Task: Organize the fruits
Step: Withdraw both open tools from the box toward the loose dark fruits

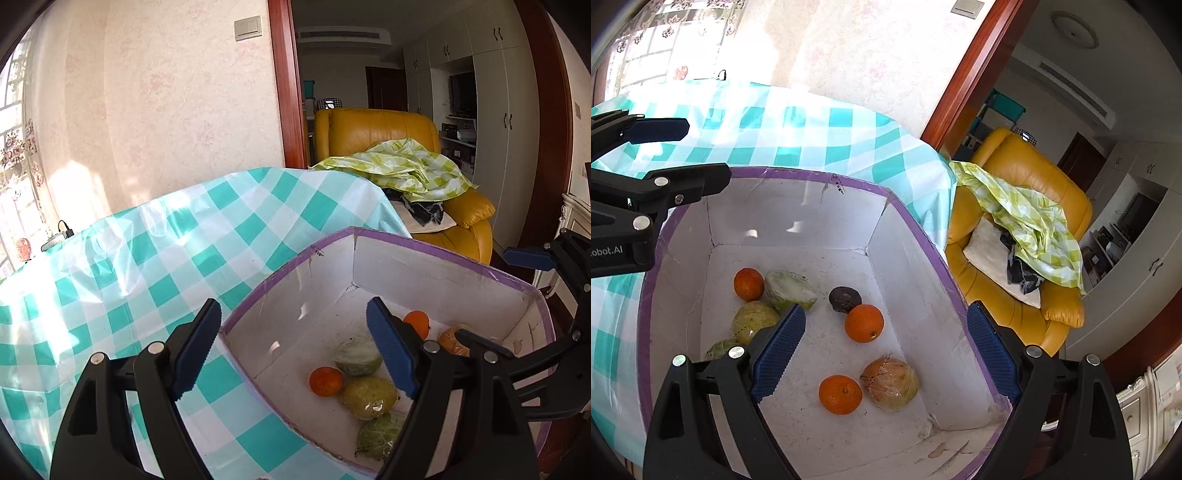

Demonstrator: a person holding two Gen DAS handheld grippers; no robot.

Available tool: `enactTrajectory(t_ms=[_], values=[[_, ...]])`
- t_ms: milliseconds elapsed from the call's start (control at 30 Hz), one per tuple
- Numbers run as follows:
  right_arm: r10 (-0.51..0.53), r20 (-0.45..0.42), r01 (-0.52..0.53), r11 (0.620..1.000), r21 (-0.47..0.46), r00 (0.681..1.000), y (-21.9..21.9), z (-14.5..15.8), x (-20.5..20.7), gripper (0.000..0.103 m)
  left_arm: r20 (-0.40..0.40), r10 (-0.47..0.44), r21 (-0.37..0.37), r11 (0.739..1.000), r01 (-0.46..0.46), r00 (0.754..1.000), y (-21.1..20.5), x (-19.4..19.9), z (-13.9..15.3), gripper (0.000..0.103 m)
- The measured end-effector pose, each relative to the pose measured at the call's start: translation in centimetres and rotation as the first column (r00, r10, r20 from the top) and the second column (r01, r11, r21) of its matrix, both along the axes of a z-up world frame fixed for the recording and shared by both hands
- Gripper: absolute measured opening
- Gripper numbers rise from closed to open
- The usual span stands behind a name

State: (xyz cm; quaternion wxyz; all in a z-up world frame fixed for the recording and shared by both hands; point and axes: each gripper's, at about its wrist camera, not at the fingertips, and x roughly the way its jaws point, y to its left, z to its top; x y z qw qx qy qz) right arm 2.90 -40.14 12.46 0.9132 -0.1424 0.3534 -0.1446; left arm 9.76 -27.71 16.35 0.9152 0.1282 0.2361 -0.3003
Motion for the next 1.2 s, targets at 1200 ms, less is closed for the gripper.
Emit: enactTrajectory(t_ms=[1200], values=[[0.215, 0.063, -0.217, 0.975, 0.036, 0.975, 14.2, 2.0, 3.3, 0.085, -0.338, 0.447, -0.219, 0.819, -0.531, 0.828, 27.7, 10.4, -6.3, 0.085]])
